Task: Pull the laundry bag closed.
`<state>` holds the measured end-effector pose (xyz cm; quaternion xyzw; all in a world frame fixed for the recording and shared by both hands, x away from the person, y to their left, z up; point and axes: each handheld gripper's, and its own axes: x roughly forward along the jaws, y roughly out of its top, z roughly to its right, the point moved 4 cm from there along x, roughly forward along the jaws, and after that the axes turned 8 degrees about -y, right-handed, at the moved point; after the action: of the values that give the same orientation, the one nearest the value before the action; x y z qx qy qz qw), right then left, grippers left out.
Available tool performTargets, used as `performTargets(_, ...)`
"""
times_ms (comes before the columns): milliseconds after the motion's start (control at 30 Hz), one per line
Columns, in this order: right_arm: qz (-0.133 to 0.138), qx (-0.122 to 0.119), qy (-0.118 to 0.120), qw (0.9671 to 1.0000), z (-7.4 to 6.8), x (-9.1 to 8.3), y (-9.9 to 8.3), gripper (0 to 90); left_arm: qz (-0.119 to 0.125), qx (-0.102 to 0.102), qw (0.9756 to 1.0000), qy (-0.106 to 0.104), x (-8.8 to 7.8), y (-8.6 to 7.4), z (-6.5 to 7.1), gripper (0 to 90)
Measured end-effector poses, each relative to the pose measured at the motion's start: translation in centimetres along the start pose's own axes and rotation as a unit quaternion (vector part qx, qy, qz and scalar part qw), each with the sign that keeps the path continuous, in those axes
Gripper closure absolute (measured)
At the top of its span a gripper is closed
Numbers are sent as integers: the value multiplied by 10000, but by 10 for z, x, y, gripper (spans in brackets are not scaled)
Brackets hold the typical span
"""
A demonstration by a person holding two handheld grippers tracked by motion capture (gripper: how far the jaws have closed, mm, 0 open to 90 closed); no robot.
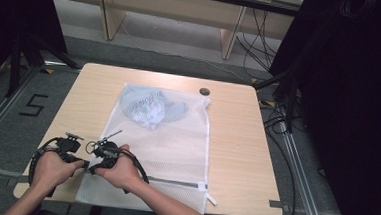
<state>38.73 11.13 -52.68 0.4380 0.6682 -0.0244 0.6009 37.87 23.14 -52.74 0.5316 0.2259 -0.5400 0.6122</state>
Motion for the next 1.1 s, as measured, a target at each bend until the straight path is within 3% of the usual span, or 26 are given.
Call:
performTargets(100, -2, 50, -30, 10000, 1, -1, -1, 869, -11, 38, 10000, -17, 0, 0, 0, 898)
performTargets(133, -11, 124, -30, 9999, 1, -2, -2, 869, 90, 33, 9999, -36, 1, 0, 0, 898)
performTargets(300, -6, 146, -54, 9999, 3, -4, -3, 870, -38, 61, 10000, 16, 0, -1, 1, 898)
performTargets(533, -37, 264, -75, 9996, 6, -8, -5, 870, -23, 73, 10000, 23, 0, -1, 2, 899)
performTargets(767, -20, 212, -126, 9997, 6, -12, -7, 870, 52, 50, 10000, -21, 1, -1, 1, 899)
performTargets(967, -30, 132, -175, 9998, 6, -13, -8, 869, -29, 66, 10000, 15, 0, -1, 1, 899)
performTargets(1033, -15, 161, -92, 9998, 4, -14, -8, 870, -20, 70, 10000, 13, 0, 0, 2, 899)
performTargets(1100, -39, 67, -217, 9997, 6, -15, -9, 870, -9, 63, 10000, 23, 1, 0, 3, 899)
